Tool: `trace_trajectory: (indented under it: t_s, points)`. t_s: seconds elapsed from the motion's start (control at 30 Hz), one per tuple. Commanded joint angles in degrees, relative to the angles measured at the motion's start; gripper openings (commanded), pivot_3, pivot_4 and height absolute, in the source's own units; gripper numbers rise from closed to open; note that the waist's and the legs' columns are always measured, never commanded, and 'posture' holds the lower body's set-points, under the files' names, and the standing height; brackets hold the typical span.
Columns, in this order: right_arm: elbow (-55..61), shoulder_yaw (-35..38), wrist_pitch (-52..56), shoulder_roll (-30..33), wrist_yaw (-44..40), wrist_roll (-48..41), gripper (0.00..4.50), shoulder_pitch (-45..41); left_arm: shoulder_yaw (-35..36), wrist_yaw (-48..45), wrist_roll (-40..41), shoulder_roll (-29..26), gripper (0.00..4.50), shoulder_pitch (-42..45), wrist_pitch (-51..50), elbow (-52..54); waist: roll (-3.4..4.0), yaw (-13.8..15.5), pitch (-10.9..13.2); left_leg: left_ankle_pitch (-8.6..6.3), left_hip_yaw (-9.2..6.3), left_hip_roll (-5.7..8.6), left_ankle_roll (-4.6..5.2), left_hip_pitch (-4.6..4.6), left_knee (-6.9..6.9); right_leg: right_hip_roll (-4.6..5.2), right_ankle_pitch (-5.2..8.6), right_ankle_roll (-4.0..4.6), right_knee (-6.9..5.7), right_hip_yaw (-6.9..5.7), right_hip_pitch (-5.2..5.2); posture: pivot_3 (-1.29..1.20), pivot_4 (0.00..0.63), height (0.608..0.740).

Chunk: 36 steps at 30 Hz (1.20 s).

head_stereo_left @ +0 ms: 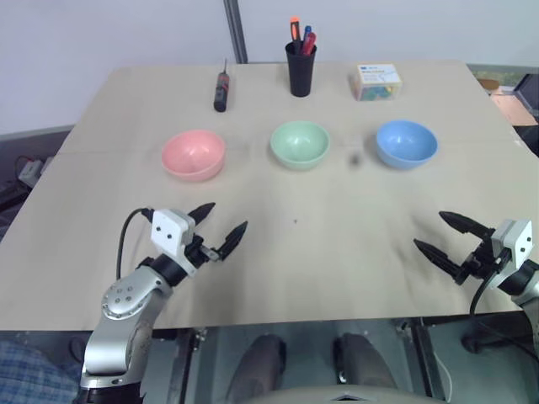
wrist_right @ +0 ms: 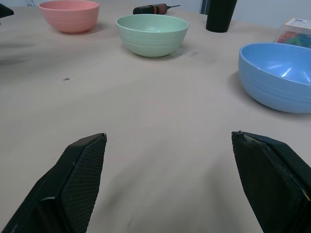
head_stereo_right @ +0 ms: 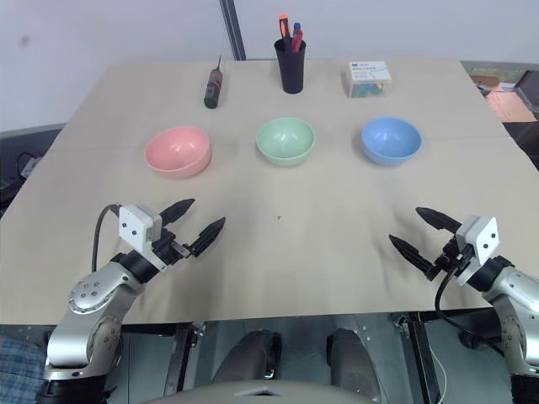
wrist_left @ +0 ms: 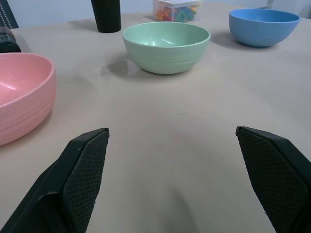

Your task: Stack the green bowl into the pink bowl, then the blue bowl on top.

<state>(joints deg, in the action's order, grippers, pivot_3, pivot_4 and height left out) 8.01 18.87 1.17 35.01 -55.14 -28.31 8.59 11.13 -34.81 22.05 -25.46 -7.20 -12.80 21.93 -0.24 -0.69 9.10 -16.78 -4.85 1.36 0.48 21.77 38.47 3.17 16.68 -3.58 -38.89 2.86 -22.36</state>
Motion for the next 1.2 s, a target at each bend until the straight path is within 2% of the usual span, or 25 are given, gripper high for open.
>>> trace_trajectory:
  t_s: [0.03, 0.8, 1.03, 1.2]
  points:
    - [0.09, 0.92, -1.28, 0.37, -0.38, -0.31, 4.35, -0.34, 0.79, 0.11, -0.57, -0.15, 4.42, -0.28, 2.55, 0.76, 0.0, 0.0, 0.0, 0.0, 0.0, 0.0, 0.0, 0.0, 0.0, 0.0, 0.0, 0.0, 0.0, 0.0, 0.0, 0.0, 0.15, 0.74]
    - [0.42, -0.08, -1.43, 0.17, -1.29, -0.51, 4.35, -1.47, -0.35, -0.79, -0.52, -0.03, 4.42, 1.67, 3.41, -2.71, 0.0, -0.01, 0.0, 0.0, 0.0, 0.0, 0.0, -0.01, 0.0, 0.0, 0.0, 0.0, 0.0, -0.01, 0.01, 0.0, 0.15, 0.74]
    - [9.3, -1.98, 2.75, 1.1, -2.91, -5.07, 4.35, -1.31, -0.93, 3.5, -2.12, 0.2, 4.42, 3.03, -1.08, -2.72, 0.0, -0.04, 0.0, 0.0, -0.01, -0.01, 0.0, -0.01, 0.0, -0.01, 0.0, 0.0, -0.01, -0.01, 0.01, 0.0, 0.15, 0.74]
    - [14.68, -3.56, 5.1, 1.34, -2.58, -7.1, 4.35, -2.59, -3.08, 7.16, -7.85, -1.2, 4.42, 5.95, -2.68, -2.32, -0.02, 0.07, 0.01, 0.0, -0.06, 0.01, 0.0, 0.0, 0.01, 0.0, 0.0, 0.0, 0.0, -0.05, 0.03, 0.0, 0.15, 0.74]
